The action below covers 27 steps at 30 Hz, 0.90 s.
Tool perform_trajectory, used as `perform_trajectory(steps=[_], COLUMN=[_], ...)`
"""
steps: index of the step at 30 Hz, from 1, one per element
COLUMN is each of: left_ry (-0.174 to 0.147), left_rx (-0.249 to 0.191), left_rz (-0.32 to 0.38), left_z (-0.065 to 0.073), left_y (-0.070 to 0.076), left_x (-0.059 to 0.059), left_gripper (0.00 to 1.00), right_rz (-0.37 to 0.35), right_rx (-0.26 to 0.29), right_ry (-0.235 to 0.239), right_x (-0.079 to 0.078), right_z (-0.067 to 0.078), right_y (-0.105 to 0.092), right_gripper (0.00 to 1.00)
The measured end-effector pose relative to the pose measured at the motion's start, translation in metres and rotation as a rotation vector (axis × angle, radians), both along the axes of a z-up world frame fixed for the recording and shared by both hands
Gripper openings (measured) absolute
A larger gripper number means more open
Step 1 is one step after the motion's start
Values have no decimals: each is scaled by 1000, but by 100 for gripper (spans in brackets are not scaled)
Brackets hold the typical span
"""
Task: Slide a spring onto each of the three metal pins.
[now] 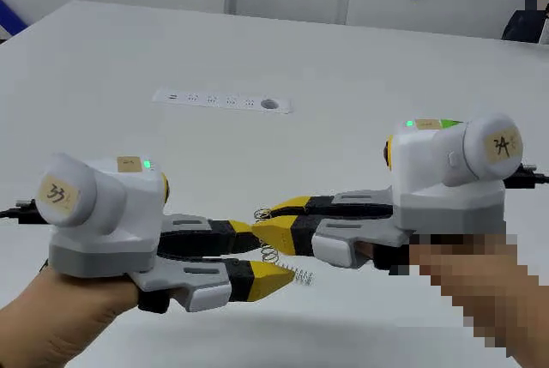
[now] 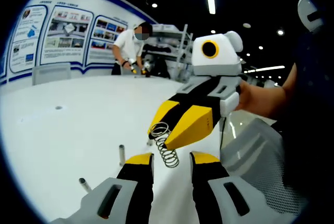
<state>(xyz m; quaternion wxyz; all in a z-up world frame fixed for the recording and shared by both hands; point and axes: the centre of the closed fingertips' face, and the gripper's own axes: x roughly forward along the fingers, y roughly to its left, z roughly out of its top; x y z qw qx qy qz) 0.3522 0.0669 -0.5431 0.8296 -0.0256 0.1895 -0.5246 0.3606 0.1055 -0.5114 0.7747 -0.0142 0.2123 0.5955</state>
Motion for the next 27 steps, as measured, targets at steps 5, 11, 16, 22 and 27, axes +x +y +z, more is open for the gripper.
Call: perform_trajectory(steps=[5,11,16,22,27], left_ry=[5,0,-27,-95,-151], left_rx=[7,6,34,152,248], left_rz=[-10,-14,-31,-108,-182], left_z=[-3,-4,-6,-14,-19], left_y=[-3,-1,1,1,-5], left_x=[0,1,0,-10,-19], left_gripper=[21,15,12,11,11], right_rz=[-2,1,14,92,177], right_rx=[5,3,-9,-107,-206], right_ry=[9,16,20,23,0], right_x=[1,-1,-4,-15,-25], right_z=[-2,-4,-4,-10,-14], right_y=[-2,-2,-5,-13,-15], right_gripper=[12,12,12,12,12])
